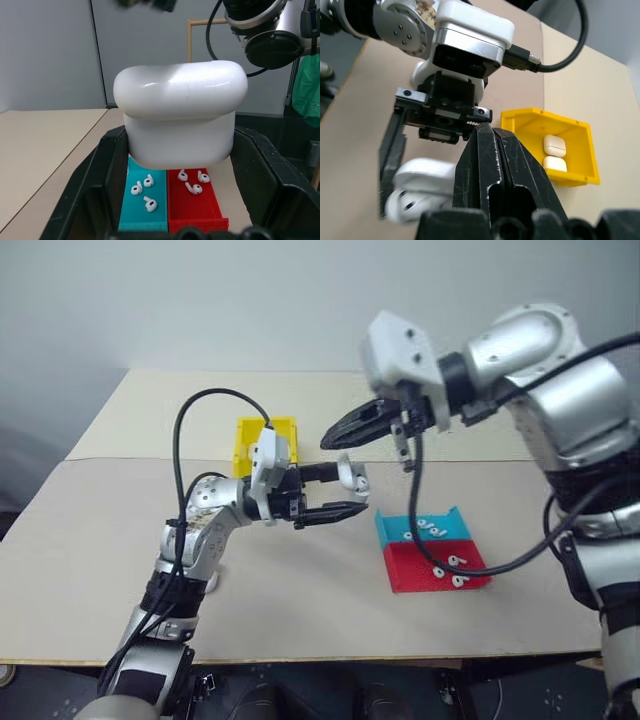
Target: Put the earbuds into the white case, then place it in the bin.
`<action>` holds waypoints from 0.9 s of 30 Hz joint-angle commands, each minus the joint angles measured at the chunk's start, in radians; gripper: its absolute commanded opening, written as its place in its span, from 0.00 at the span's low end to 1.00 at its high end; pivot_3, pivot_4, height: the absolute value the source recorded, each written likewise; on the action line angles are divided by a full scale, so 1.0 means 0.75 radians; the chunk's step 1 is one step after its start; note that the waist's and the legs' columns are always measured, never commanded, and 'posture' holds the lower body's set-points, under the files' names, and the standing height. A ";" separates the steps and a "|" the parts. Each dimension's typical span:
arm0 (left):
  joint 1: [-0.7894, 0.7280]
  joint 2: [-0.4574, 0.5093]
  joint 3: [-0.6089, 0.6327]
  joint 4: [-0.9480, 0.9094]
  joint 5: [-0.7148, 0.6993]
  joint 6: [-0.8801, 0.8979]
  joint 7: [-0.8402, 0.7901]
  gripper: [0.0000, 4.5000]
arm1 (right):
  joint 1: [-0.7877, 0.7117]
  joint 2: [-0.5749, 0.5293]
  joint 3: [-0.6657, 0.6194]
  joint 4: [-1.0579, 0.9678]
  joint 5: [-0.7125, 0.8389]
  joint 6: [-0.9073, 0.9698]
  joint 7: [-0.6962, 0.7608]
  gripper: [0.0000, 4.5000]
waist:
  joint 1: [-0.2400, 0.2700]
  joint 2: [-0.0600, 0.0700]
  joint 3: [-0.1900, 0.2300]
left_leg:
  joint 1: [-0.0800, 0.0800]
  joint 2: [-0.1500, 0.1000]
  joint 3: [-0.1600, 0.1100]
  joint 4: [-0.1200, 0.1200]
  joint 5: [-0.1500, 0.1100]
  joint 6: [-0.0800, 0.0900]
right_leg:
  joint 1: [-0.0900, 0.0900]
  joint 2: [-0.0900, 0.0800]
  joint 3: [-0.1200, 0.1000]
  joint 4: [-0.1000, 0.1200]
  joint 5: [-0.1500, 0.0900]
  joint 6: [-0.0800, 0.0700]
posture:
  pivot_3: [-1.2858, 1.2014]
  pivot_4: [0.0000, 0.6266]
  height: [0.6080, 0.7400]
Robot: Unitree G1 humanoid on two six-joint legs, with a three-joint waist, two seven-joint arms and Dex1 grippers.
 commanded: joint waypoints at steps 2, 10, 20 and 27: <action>-0.033 0.000 0.024 -0.028 0.002 -0.029 0.005 0.62 | -0.005 -0.018 0.035 0.029 -0.145 -0.243 0.187 0.00 | 0.012 0.000 0.000 | -0.001 -0.001 0.000 0.002 0.000 0.001 | 0.000 -0.001 -0.001 0.000 0.000 0.000 | 0.52 0.24 1.00; 0.033 -0.003 0.059 -0.094 0.007 -0.033 0.072 0.62 | 0.108 -0.122 -0.086 0.030 -0.167 -0.312 0.263 0.00 | 0.017 0.000 0.000 | -0.001 0.000 0.000 0.004 0.000 0.001 | 0.001 -0.001 -0.002 0.001 0.000 0.000 | 0.52 0.24 1.00; 0.086 -0.080 0.185 -0.170 0.163 -0.053 0.539 0.62 | 0.370 -0.116 -0.564 -0.129 0.128 0.324 -0.170 0.00 | 0.021 0.001 0.001 | 0.000 0.001 -0.001 0.003 0.000 0.000 | 0.001 0.000 -0.002 0.001 0.000 0.000 | 0.52 0.24 1.00; -0.046 -0.162 0.266 0.064 0.426 -0.014 1.099 0.62 | 0.699 0.020 -0.757 -0.456 0.196 0.564 -0.612 0.00 | 0.031 0.001 0.001 | 0.000 -0.003 -0.002 0.004 -0.001 0.002 | 0.004 -0.005 -0.003 0.001 0.001 0.002 | 0.52 0.24 1.00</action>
